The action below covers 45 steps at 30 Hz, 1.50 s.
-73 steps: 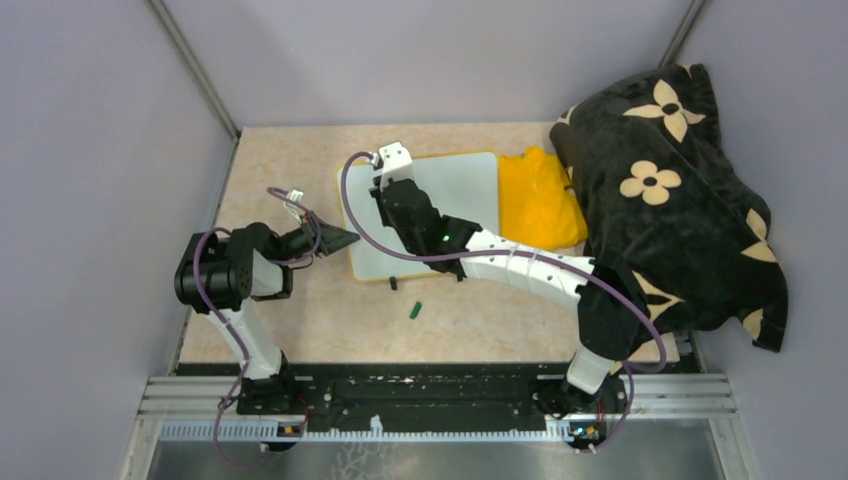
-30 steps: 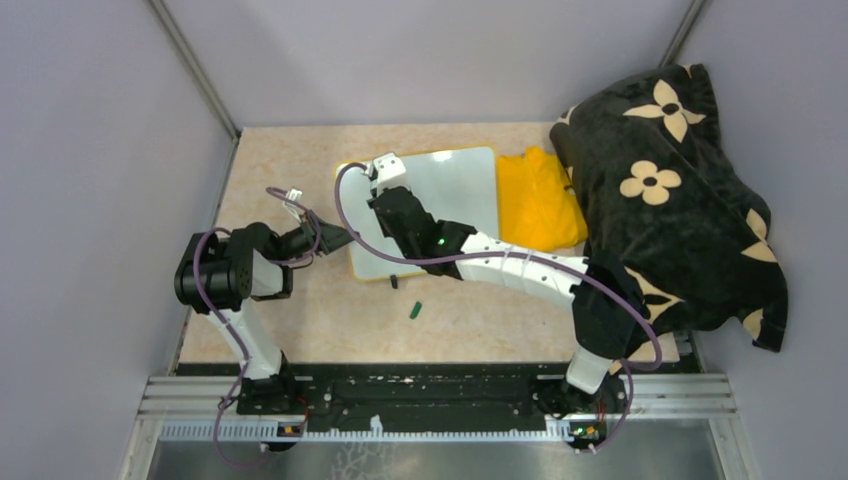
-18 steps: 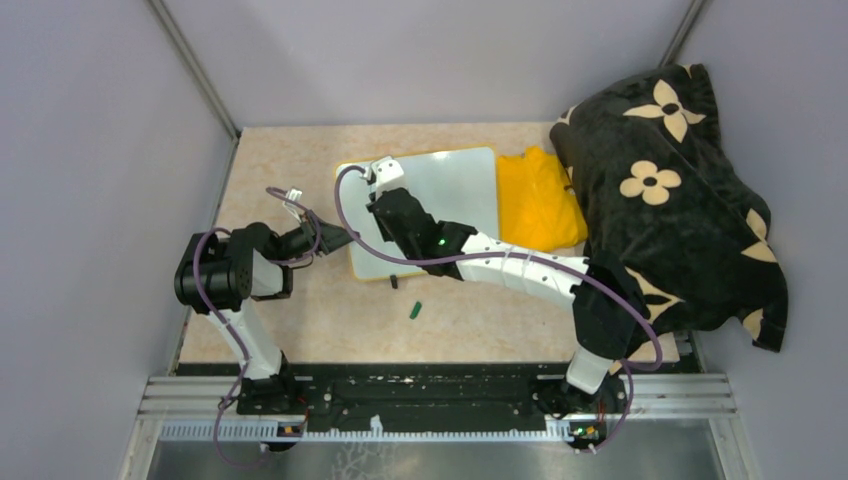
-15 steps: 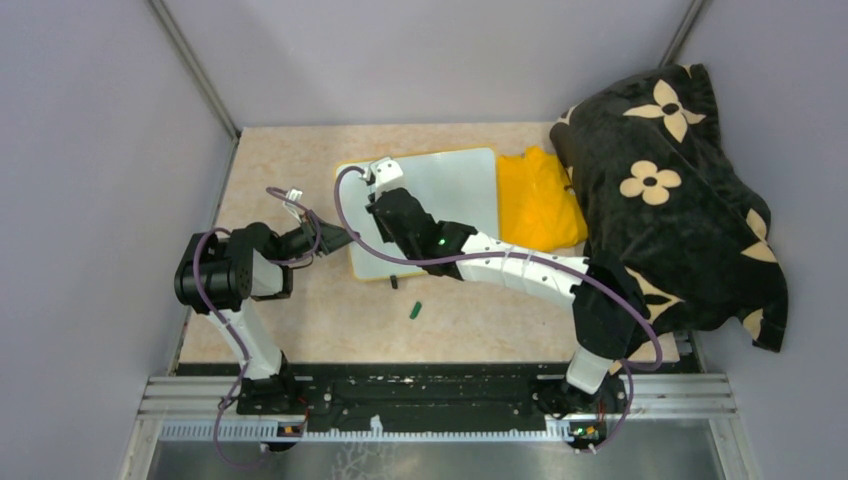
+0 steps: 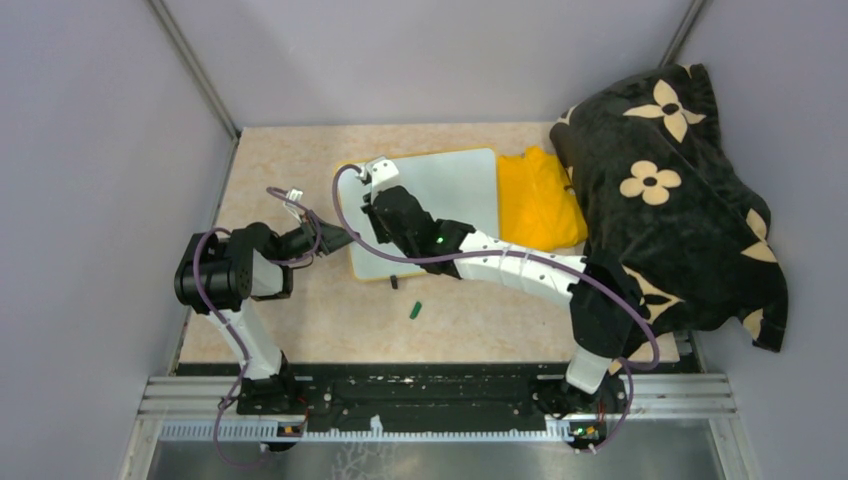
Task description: Write a sentence on the whiteboard
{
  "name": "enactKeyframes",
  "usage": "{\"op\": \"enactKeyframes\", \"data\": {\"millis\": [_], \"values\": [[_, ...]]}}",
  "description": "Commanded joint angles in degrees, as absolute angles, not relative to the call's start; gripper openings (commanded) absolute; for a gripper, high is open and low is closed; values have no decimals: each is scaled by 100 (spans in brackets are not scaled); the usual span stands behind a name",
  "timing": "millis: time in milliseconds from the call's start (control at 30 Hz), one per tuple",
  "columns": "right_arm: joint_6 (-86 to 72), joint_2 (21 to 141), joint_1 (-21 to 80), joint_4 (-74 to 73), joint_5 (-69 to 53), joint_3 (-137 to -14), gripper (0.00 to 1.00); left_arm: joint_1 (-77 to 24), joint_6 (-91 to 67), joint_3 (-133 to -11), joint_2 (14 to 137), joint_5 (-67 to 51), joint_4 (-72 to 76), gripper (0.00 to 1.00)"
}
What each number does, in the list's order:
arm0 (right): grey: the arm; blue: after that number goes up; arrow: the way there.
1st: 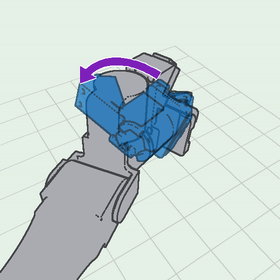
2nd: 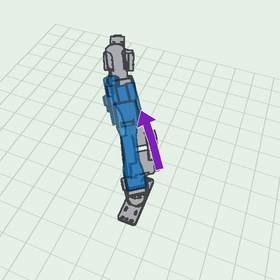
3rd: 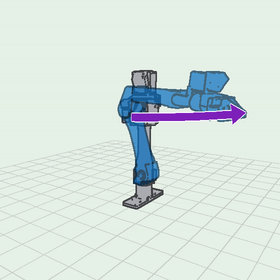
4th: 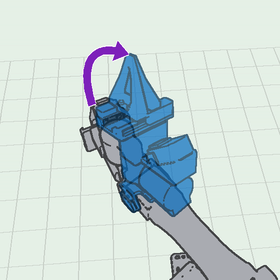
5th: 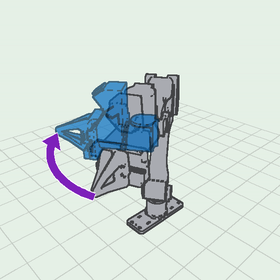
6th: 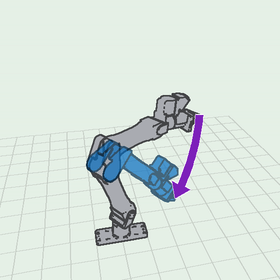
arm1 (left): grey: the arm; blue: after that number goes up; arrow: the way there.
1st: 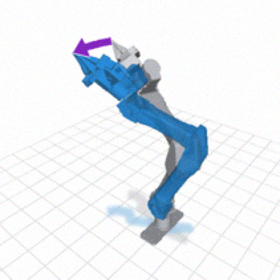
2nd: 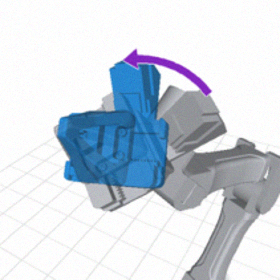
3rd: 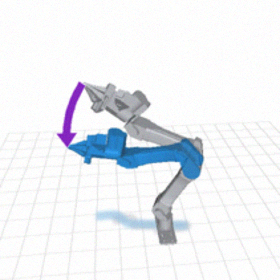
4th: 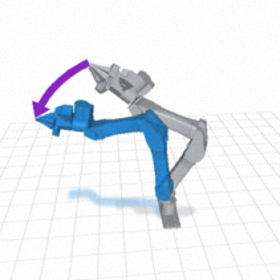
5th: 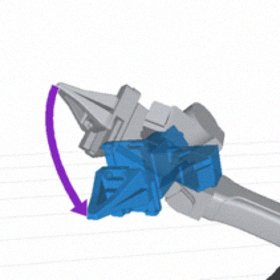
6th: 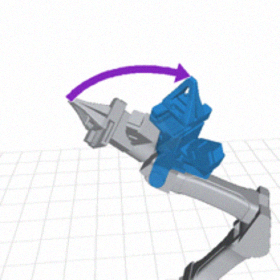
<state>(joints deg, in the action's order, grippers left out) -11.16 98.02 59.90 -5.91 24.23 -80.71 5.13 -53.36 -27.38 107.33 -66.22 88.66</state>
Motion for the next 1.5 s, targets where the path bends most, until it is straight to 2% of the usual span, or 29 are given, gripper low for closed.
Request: {"op": "enactKeyframes", "data": {"millis": [0,233,400,600,700,1033,1233,1467], "values": [[-1186,9472,6027,-337,2295,-8123,0,547,-5379,-2688,10642,-6524,10264,0],[-962,8574,6025,-55,2299,-7328,0,545,-5366,-2687,10626,-6531,10230,0],[-860,7957,5976,977,2696,-6431,0,545,-5337,-2698,10618,-6543,10189,0],[-1414,7747,5304,1117,1468,-6197,0,548,-5302,-2698,10591,-6549,10144,0],[-1318,7604,5210,1567,1370,-5926,0,546,-5278,-2696,10581,-6551,10107,0],[-33,8158,5703,1330,2581,-6449,0,550,-5221,-2698,10582,-6567,10035,0],[-26,8374,5766,1360,2210,-6605,0,545,-5212,-2698,10589,-6572,10028,0],[-36,8716,5766,1068,2358,-7036,0,546,-5212,-2694,10586,-6566,10030,0]]}}
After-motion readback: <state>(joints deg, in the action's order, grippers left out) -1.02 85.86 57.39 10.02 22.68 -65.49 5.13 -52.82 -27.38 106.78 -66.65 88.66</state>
